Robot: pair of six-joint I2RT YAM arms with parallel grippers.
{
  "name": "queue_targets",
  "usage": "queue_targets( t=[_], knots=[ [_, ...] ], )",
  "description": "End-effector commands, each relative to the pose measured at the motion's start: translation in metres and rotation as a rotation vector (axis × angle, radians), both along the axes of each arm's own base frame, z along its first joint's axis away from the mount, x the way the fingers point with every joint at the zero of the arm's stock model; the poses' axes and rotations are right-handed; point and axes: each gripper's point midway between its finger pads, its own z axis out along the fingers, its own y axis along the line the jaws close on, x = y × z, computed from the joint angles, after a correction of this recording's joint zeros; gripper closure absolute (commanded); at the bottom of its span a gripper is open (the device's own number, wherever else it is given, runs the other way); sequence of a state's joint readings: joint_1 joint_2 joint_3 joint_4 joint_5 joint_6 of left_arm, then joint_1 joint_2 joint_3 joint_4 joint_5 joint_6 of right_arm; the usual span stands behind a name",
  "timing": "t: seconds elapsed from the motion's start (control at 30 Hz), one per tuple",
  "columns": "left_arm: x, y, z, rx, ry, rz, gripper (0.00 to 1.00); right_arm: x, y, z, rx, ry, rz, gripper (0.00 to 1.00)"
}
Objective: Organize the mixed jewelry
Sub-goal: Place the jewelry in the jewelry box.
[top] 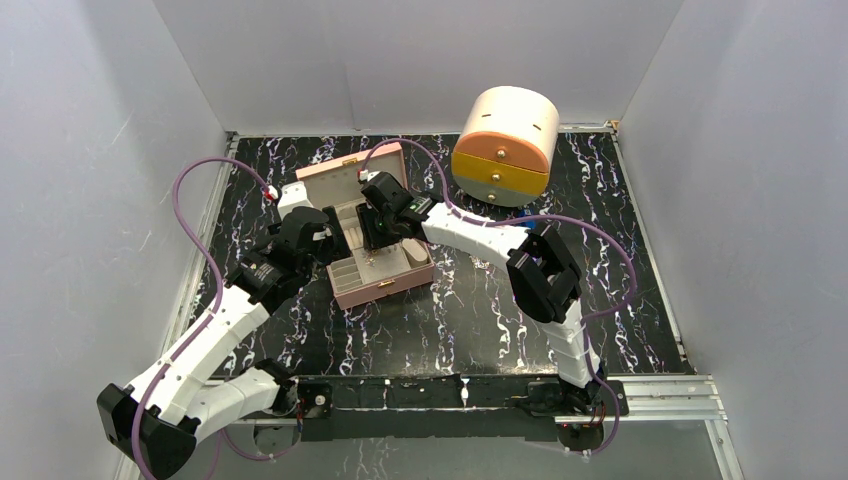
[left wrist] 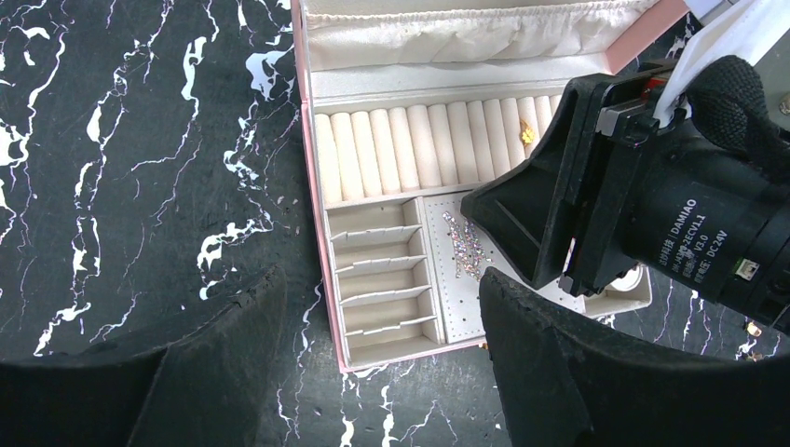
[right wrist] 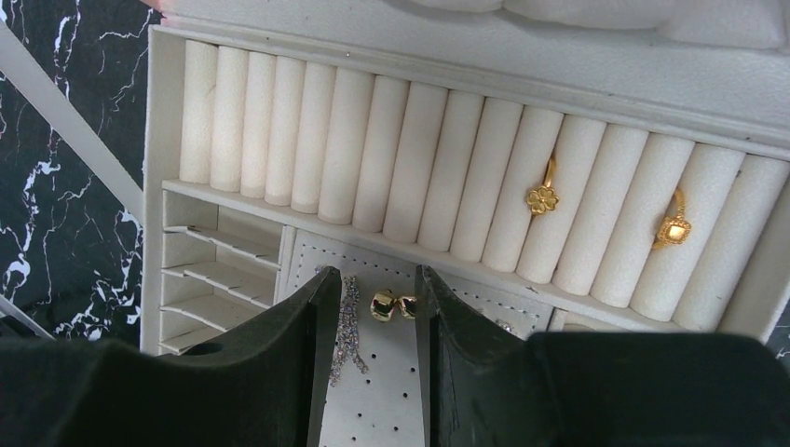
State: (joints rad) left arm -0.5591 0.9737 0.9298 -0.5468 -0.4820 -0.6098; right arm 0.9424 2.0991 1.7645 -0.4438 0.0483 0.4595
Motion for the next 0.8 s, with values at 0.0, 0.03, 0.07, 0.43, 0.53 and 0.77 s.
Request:
queue_targets(
  t=[0.0,0.03,0.07,0.43,0.53,0.77],
  knots=[
    [0.004,0.001,0.010,-0.012,-0.032,0.011,0.27,-0.006,0.006,0.001,0.009,0.021,0.035,0.56],
    [0.004,0.000,0.010,-0.013,-0.030,0.009,0.27,-0.007,0.006,0.001,0.007,0.026,0.036,0.56],
    [0.004,0.000,0.010,-0.013,-0.031,0.009,0.27,-0.008,0.004,0.000,0.003,0.031,0.036,0.56],
    [0.004,-0.001,0.010,-0.015,-0.028,0.008,0.27,-0.010,-0.004,0.004,-0.038,0.039,0.034,0.57],
    [0.004,-0.001,0.009,-0.015,-0.027,0.008,0.27,-0.010,-0.002,0.008,-0.041,0.040,0.042,0.56],
    [0.004,-0.001,0.010,-0.019,-0.028,0.008,0.27,-0.012,0.008,0.025,0.016,0.049,0.063,0.57]
  ],
)
